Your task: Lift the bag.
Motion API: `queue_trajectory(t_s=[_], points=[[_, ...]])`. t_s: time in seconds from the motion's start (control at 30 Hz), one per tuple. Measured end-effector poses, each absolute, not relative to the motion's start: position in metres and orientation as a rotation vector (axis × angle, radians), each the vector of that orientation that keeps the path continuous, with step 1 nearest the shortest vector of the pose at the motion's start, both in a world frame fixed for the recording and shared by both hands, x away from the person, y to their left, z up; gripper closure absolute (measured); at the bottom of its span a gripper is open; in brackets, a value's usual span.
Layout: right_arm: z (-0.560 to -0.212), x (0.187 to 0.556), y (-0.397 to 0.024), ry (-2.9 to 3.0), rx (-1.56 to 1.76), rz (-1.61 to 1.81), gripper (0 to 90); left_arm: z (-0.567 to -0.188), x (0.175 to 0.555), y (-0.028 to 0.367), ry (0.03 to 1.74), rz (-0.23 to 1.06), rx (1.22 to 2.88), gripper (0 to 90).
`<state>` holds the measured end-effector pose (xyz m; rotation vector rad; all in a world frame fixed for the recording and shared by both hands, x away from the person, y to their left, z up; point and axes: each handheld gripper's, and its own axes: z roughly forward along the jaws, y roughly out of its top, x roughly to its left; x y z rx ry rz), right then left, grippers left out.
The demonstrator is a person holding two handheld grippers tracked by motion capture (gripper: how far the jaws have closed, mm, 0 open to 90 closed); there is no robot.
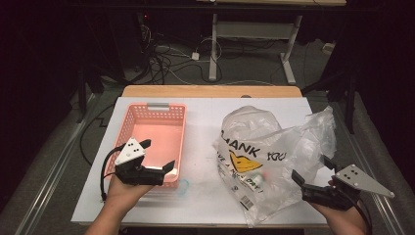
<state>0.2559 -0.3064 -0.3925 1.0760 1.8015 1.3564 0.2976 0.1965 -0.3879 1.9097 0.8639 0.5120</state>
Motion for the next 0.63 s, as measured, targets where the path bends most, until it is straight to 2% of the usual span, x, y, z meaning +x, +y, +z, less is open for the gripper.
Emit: queue_trajectory(t_s=[0.4, 0.63], points=[[-0.422, 0.243, -0.308, 1.832, 1.097, 1.333, 0.8, -0.406, 0.292, 0.216, 0.929, 0.485, 1.866, 0.0], [-0.426, 0.242, -0.309, 1.835, 1.098, 1.337, 0.6, -0.415, 0.294, 0.216, 0.943, 0.496, 1.882, 0.0]])
